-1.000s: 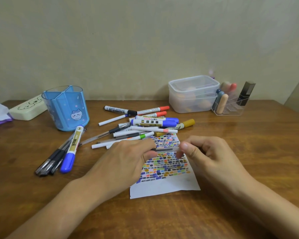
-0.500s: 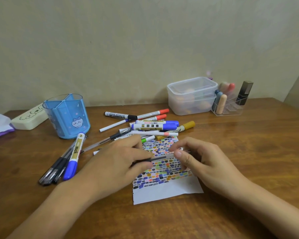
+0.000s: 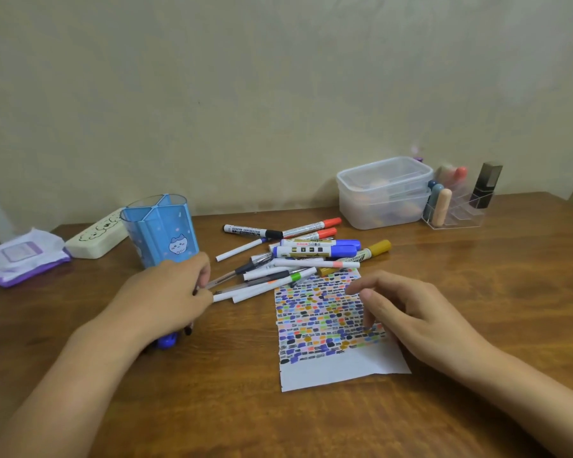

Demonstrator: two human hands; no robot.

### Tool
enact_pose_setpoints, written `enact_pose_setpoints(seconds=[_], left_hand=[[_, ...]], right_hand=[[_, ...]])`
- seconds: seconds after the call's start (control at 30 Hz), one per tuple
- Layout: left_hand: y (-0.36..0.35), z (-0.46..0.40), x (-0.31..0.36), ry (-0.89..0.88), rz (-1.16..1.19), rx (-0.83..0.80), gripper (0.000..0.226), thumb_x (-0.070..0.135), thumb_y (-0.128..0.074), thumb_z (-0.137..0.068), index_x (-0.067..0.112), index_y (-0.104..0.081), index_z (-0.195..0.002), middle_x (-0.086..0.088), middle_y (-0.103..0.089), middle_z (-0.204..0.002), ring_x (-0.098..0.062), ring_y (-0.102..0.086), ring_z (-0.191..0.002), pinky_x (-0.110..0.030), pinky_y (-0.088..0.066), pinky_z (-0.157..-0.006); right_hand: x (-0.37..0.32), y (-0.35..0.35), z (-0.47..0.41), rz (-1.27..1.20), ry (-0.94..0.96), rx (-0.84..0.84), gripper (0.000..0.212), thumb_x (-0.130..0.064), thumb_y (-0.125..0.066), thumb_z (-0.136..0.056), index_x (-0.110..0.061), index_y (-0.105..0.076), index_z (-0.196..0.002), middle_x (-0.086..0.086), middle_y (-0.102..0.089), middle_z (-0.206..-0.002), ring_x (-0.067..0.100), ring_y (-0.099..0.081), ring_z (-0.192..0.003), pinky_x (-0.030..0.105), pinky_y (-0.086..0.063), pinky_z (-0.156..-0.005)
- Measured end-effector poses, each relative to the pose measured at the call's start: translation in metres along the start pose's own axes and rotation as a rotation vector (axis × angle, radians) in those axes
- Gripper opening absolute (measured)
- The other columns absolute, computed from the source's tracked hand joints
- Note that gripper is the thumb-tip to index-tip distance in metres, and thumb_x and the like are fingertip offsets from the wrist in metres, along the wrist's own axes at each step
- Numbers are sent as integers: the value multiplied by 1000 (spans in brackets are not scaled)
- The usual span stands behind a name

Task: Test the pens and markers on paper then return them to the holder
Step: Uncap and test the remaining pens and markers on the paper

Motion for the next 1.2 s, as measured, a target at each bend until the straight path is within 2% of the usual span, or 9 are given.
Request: enact_pose_setpoints(seconds=[0.17,0.43,0.53,0.67,0.73,0.83,0.9,1.07,1.2], left_hand=[[-7,-1,-2,7,-70,-75,12,37,-54,-92,31,-47,-85,8,-60,-80,-5,-55,-75,-25,-40,-57],[-8,-3,-6,-2,-77,-76,8,36,-55,-93,34,-50,-87,12,-59,-84,-3,-55,-78,-24,-47,-63],[-9,-5,0,-32,-63,23,9,39,-54,-94,34,-50,-88,14,-58,-85,-3,-54,-78,-23,-42,-58],[-9,-3,21,-148,23,227,12,47,-55,-95,37,-49,-91,15,-51,-90,-4,-51,-85,-20,-39,-60],[-12,-2,29,-205,75,250,8,48,-57,-94,41,-57,-99,16,-48,-93,-4,-49,-89,-20,-39,-64],[-24,-4,38,-264,67,203,27,46,-58,-95,44,-60,-121,19,-46,-106,-1,-43,-98,-22,-37,-73],[-28,-4,42,-271,22,193,31,46,-55,-96,43,-58,-127,19,-48,-112,-2,-42,-103,-21,-32,-75],[-28,-3,49,-286,9,243,19,42,-52,-99,40,-58,-117,18,-53,-107,-4,-45,-101,-21,-37,-77],[-30,-1,52,-291,64,256,13,37,-53,-99,38,-57,-111,16,-50,-100,-4,-44,-96,-19,-34,-72]], right_hand=[[0,-1,-1,23,1,-8,19,-35,-51,-102,-43,-68,-102,-12,-71,-77,11,-60,-68,27,-46,-64],[1,-3,-1,21,9,-21,19,-34,-52,-102,-41,-70,-100,-10,-71,-76,5,-56,-62,17,-39,-57],[0,-3,-1,27,7,-31,19,-35,-52,-101,-41,-70,-100,-10,-71,-77,6,-57,-63,18,-40,-58],[0,-3,-1,28,5,-31,20,-34,-52,-102,-42,-69,-98,-10,-71,-77,6,-58,-63,20,-41,-58],[0,-3,-1,26,1,-36,20,-36,-51,-101,-42,-70,-98,-10,-71,-78,7,-59,-64,22,-43,-59],[1,-3,-1,19,-2,-33,20,-36,-52,-101,-41,-70,-97,-10,-71,-77,7,-58,-63,26,-43,-60],[1,-4,-1,15,-2,-35,20,-35,-52,-102,-41,-70,-97,-9,-71,-77,7,-57,-62,28,-43,-60],[1,-4,-1,7,-5,-41,20,-34,-53,-102,-40,-70,-96,-9,-71,-76,7,-57,-62,28,-43,-61],[0,-4,-1,25,-8,-51,20,-33,-53,-102,-41,-70,-96,-11,-71,-77,7,-58,-63,26,-44,-60]])
Point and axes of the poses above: each hand's wrist, its own z-axis away from the middle knuckle, its own y-axis out of the back of the hand, x = y × z, the point moved 3 cm from there along -z, towards the middle knuckle
